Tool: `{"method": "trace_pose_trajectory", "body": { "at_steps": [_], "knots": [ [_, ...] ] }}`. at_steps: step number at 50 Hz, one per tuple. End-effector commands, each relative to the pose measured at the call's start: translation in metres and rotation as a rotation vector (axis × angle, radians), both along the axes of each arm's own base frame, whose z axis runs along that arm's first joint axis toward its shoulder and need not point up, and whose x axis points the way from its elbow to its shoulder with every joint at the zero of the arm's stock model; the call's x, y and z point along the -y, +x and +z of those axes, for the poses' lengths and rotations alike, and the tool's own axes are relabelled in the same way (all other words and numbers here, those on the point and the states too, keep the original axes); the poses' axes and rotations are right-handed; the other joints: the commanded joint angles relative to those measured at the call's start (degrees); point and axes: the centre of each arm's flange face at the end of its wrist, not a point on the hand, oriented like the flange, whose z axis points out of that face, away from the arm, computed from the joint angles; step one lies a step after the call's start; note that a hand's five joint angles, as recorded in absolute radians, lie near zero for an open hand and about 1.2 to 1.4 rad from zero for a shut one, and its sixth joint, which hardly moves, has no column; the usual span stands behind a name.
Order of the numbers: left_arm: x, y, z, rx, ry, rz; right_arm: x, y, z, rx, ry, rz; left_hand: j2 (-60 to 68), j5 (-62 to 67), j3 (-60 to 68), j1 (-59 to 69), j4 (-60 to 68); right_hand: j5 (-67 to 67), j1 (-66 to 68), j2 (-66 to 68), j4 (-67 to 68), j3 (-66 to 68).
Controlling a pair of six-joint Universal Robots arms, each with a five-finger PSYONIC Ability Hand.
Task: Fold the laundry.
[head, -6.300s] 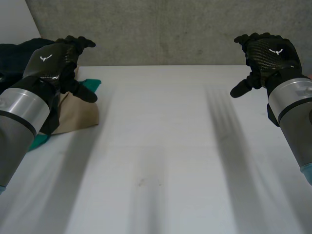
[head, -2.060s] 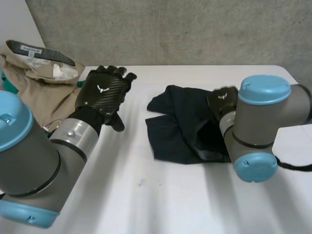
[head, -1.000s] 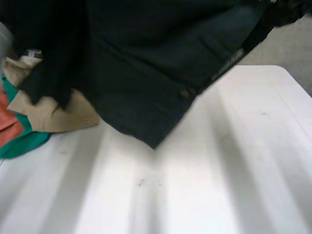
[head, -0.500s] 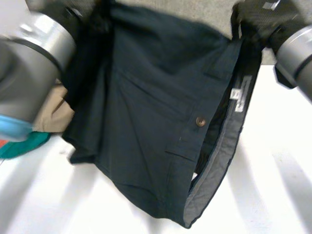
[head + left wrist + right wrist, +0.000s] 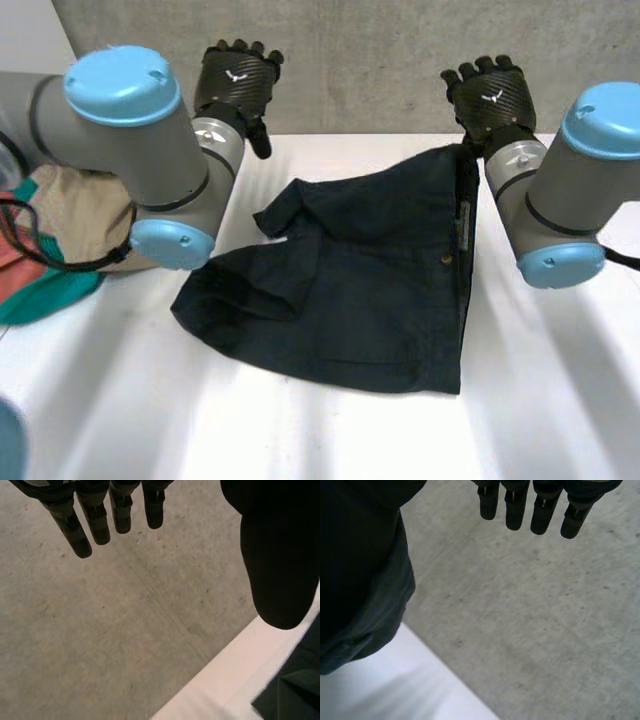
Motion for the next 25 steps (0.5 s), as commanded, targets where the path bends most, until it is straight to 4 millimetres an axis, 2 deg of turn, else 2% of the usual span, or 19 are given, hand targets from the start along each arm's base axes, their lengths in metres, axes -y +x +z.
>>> {"method": "trace_pose_trajectory", "body": {
  "at_steps": [1,2,3,5,6,11,13,15,16,17,19,21,23,25],
  "knots": [
    [-0.053,0.031,-0.008,0.090,0.139,-0.005,-0.049,-0.018,0.009,-0.083,0.193,0.012,-0.55,-1.49,-0.68,-0.10,-0.41,-2.91,-3.05,-2.14,-1.76,-2.20],
    [-0.062,0.034,-0.010,0.100,0.154,-0.011,-0.058,-0.024,0.007,-0.104,0.246,0.004,-0.22,-1.16,-0.34,0.23,-0.08,-2.91,-3.05,-2.14,-1.76,-2.20],
    [-0.081,0.043,-0.017,0.123,0.189,-0.034,-0.062,-0.027,0.006,-0.113,0.269,0.001,0.12,-0.82,0.00,0.57,0.26,-2.91,-3.05,-2.14,-1.76,-2.20],
    [-0.097,0.049,-0.021,0.136,0.205,-0.063,-0.072,-0.031,0.007,-0.123,0.305,0.001,0.79,-0.15,0.67,1.24,0.93,-2.91,-3.05,-2.14,-1.76,-2.20],
    [-0.114,0.055,-0.025,0.148,0.208,-0.103,-0.081,-0.035,0.012,-0.134,0.318,-0.005,2.29,1.35,2.17,2.74,2.44,-2.91,-3.05,-2.14,-1.76,-2.20],
    [-0.151,0.070,-0.039,0.201,0.177,-0.191,-0.097,-0.046,0.036,-0.164,0.261,-0.032,7.34,6.40,7.22,7.79,7.48,-2.91,-3.05,-2.14,-1.76,-2.20],
    [-0.160,0.076,-0.043,0.224,0.160,-0.203,-0.097,-0.049,0.042,-0.187,0.226,-0.043,10.37,9.43,10.25,10.82,10.52,-2.91,-3.05,-2.14,-1.76,-2.20],
    [-0.172,0.082,-0.049,0.262,0.148,-0.218,-0.084,-0.058,0.056,-0.197,0.163,-0.082,12.73,11.79,12.61,13.18,12.87,-2.91,-3.05,-2.14,-1.76,-2.20],
    [-0.175,0.084,-0.053,0.278,0.148,-0.224,-0.078,-0.062,0.060,-0.200,0.142,-0.096,13.90,12.96,13.78,14.35,14.05,1.13,0.99,1.90,2.29,1.85],
    [-0.180,0.087,-0.059,0.305,0.158,-0.226,-0.069,-0.067,0.070,-0.198,0.094,-0.122,16.58,15.64,16.46,17.03,16.72,12.53,12.40,13.30,13.69,13.25],
    [-0.185,0.090,-0.066,0.333,0.169,-0.231,-0.062,-0.070,0.074,-0.196,0.070,-0.138,17.28,16.34,17.16,17.73,17.42,11.65,11.51,12.42,12.80,12.36],
    [-0.190,0.093,-0.076,0.370,0.190,-0.234,-0.055,-0.068,0.064,-0.203,0.098,-0.139,18.95,18.00,18.82,19.39,19.09,4.12,3.98,4.88,5.27,4.83],
    [-0.193,0.096,-0.082,0.392,0.202,-0.237,-0.052,-0.068,0.051,-0.214,0.141,-0.138,23.31,22.37,23.19,23.76,23.45,4.23,4.10,5.00,5.39,4.95],
    [-0.195,0.099,-0.088,0.418,0.213,-0.233,-0.059,-0.065,0.030,-0.226,0.225,-0.116,26.51,25.57,26.39,26.96,26.66,5.07,4.94,5.84,6.23,5.79]
  ]
}}
